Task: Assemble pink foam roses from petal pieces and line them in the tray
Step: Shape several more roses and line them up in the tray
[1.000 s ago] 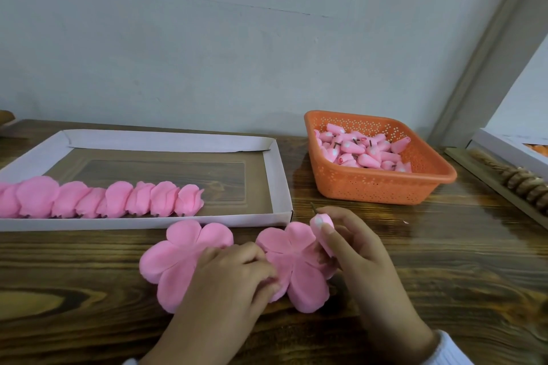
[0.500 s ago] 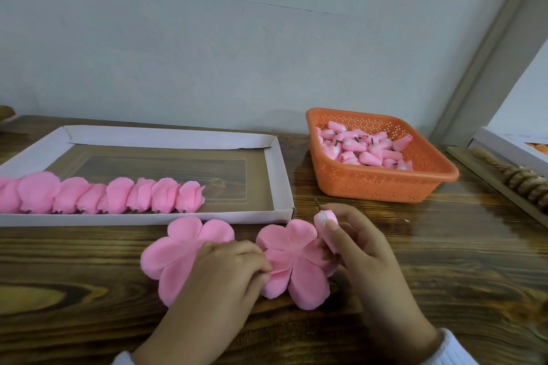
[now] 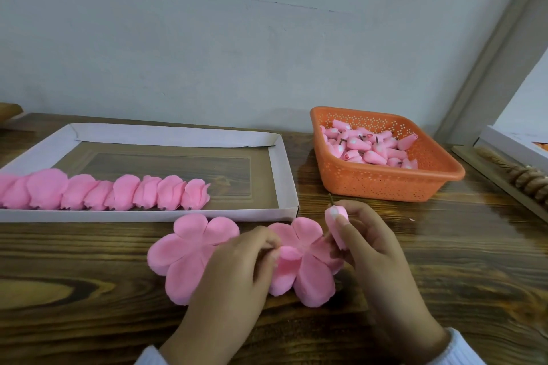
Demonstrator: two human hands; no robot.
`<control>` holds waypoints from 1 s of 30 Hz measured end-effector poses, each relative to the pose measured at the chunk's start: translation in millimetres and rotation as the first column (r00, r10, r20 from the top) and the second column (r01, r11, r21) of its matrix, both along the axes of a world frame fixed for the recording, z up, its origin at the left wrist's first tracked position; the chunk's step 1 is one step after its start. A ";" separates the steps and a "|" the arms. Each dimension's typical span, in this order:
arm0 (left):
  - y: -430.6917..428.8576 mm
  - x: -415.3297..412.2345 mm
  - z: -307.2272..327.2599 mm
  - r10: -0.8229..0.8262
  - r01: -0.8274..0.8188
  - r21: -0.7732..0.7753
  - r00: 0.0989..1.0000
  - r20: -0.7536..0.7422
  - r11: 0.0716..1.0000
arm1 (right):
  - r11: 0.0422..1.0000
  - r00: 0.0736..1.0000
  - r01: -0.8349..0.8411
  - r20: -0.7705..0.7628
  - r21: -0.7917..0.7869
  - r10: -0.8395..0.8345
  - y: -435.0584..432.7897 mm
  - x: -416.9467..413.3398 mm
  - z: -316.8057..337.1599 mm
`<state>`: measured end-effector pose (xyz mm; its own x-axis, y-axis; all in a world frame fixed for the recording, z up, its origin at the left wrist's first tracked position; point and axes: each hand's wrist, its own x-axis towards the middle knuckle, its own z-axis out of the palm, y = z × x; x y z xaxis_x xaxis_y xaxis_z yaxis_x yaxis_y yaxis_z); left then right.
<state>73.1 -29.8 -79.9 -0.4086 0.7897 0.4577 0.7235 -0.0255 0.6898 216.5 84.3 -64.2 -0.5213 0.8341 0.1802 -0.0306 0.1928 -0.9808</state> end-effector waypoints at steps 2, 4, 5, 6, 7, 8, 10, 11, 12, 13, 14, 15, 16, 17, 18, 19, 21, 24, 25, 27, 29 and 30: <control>1.3 2.4 -1.2 0.000 -0.002 0.024 0.998 0.059 1.000 | 1.000 1.000 0.002 0.000 0.000 -0.002 -0.1 0.1 -0.2; 2.0 4.5 -2.4 -0.005 0.000 0.039 0.994 0.111 0.999 | 1.000 1.000 0.006 0.008 0.001 -0.006 0.4 0.1 -0.5; 2.3 5.1 -2.9 -0.006 0.000 0.043 0.991 0.133 0.999 | 1.000 1.000 0.008 0.015 0.006 -0.008 0.5 -0.1 -0.7; 2.6 5.8 -3.2 -0.006 0.000 0.043 0.989 0.148 0.999 | 1.000 1.000 0.008 0.018 0.010 -0.008 0.4 -0.1 -0.8; 2.6 6.3 -3.2 -0.006 0.000 0.041 0.988 0.156 0.999 | 1.000 1.000 0.008 0.017 0.014 -0.008 0.3 -0.1 -0.9; 2.5 6.6 -3.1 -0.005 -0.001 0.039 0.987 0.159 0.999 | 1.000 1.000 0.008 0.017 0.017 -0.009 0.3 0.0 -0.8; 1.8 6.5 -2.7 0.000 -0.006 0.039 0.987 0.162 0.999 | 1.000 1.000 0.010 0.020 0.022 -0.011 0.3 0.2 -0.8; 1.6 6.4 -2.7 0.004 -0.010 0.035 0.987 0.164 0.999 | 1.000 1.000 0.010 0.022 0.023 -0.011 0.3 0.1 -0.8; 1.6 6.3 -3.0 0.008 -0.013 0.029 0.987 0.163 1.000 | 1.000 1.000 0.010 0.023 0.025 -0.011 0.2 0.0 -0.8; 1.7 6.3 -3.3 0.013 -0.017 0.021 0.987 0.159 1.000 | 1.000 1.000 0.010 0.024 0.028 -0.010 0.2 -0.1 -0.7; 1.9 6.4 -3.3 0.017 -0.020 0.012 0.988 0.154 1.000 | 1.000 1.000 0.009 0.023 0.029 -0.010 0.0 -0.1 -0.7; 2.0 6.8 -3.2 0.019 -0.021 0.006 0.989 0.150 1.000 | 0.999 1.000 0.009 0.025 0.032 -0.010 0.0 0.1 -0.6; 2.1 7.3 -3.0 0.021 -0.021 0.002 0.988 0.150 1.000 | 0.999 1.000 0.010 0.029 0.035 -0.011 -0.1 0.2 -0.4; 2.1 7.5 -3.1 0.024 -0.025 0.004 0.987 0.156 1.000 | 0.999 0.999 0.010 0.033 0.037 -0.011 0.0 0.3 -0.3; 2.2 7.5 -3.2 0.030 -0.032 0.006 0.986 0.167 0.999 | 0.999 0.999 0.010 0.034 0.039 -0.011 0.0 0.2 -0.2; 1.9 7.8 -3.4 0.036 -0.038 0.007 0.983 0.177 0.999 | 0.999 0.999 0.009 0.035 0.041 -0.010 0.0 0.3 -0.2; 1.6 8.6 -3.3 0.037 -0.037 -0.002 0.982 0.185 0.999 | 0.999 1.000 0.006 0.029 0.039 -0.007 0.0 0.1 0.2; 1.6 9.0 -3.9 0.029 -0.028 -0.013 0.988 0.153 1.000 | 0.999 1.000 0.003 0.021 0.038 -0.004 -0.4 -0.4 0.5; 1.6 8.5 -4.3 0.029 -0.027 -0.018 0.992 0.121 0.999 | 0.999 1.000 0.003 0.023 0.040 -0.004 -0.4 -0.4 0.5; 1.7 7.4 -4.8 0.024 -0.023 -0.031 0.999 0.033 0.999 | 0.999 1.000 0.000 0.025 0.039 -0.001 -0.2 -0.1 0.2; 2.0 7.4 -4.5 0.021 -0.022 -0.045 1.000 -0.018 0.999 | 0.999 1.000 0.002 0.027 0.043 -0.003 -0.1 0.5 0.1; 2.1 7.6 -4.4 0.022 -0.023 -0.049 0.999 -0.033 0.999 | 0.999 1.000 0.004 0.029 0.046 -0.005 -0.1 0.8 0.0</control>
<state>80.8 -27.7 -84.3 -0.4121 0.8026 0.4313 0.7454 0.0247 0.6662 217.2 84.1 -64.2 -0.5234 0.8275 0.2031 -0.0011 0.2377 -0.9713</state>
